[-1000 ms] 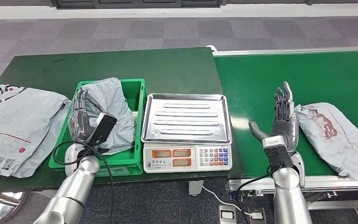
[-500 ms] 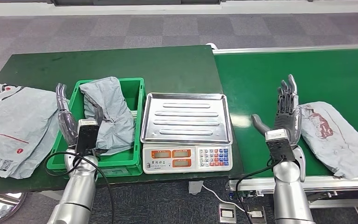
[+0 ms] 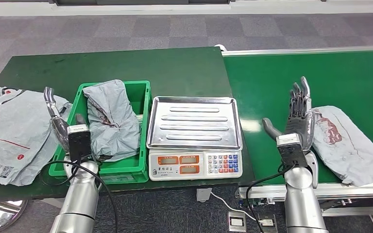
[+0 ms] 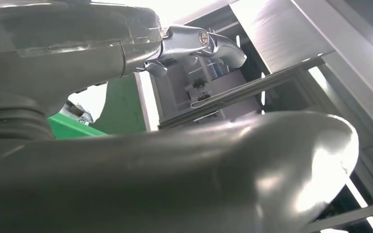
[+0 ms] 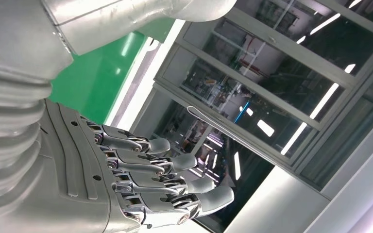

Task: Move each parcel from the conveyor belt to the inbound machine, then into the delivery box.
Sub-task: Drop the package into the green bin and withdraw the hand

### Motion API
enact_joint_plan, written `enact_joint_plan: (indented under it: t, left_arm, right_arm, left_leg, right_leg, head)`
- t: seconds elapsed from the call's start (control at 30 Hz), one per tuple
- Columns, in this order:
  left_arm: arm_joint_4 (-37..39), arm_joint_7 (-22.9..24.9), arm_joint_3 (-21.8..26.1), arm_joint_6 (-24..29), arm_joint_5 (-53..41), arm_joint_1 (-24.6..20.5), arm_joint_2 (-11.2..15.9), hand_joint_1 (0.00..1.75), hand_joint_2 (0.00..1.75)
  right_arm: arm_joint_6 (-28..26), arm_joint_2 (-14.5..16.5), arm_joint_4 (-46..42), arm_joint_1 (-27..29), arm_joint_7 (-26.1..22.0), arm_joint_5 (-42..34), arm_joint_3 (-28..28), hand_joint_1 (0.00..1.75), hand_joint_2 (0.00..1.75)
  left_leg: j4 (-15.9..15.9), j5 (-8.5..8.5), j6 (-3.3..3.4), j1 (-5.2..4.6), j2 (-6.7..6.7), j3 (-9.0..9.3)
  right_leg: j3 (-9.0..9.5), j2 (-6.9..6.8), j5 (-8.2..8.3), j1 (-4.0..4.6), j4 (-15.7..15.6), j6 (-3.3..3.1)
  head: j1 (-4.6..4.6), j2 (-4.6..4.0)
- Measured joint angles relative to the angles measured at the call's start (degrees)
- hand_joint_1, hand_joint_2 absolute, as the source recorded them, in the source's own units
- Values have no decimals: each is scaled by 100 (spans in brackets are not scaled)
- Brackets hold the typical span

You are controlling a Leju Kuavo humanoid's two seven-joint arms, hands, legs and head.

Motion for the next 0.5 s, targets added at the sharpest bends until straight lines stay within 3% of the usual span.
enact_joint_plan:
  t: [0.3, 0.43, 0.5]
  left_arm:
    - [-154, -26, 0, 0, 51, 47, -7, 0, 0]
    - [-179, -26, 1, -15, 66, 65, -10, 0, 175]
    - [-168, -28, -56, -349, 401, 85, -44, 0, 175]
  right_arm:
    - [-10, 0, 12, -8, 0, -44, 0, 0, 175]
    - [-151, -16, 35, -26, 155, 95, -1, 0, 175]
    - [-472, -100, 204, -141, 622, 594, -11, 0, 175]
  left_leg:
    - [0, 0, 0, 0, 1, 0]
    - [0, 0, 0, 0, 2, 0]
    - [1, 0, 1, -2, 7, 1]
  right_leg:
    - [-1, 0, 0, 0, 0, 0]
    - [-3, 2, 0, 0, -1, 0]
    - [-8, 8, 2, -3, -3, 2]
  head:
    - [1, 0]
    - [0, 0]
    - [0, 0]
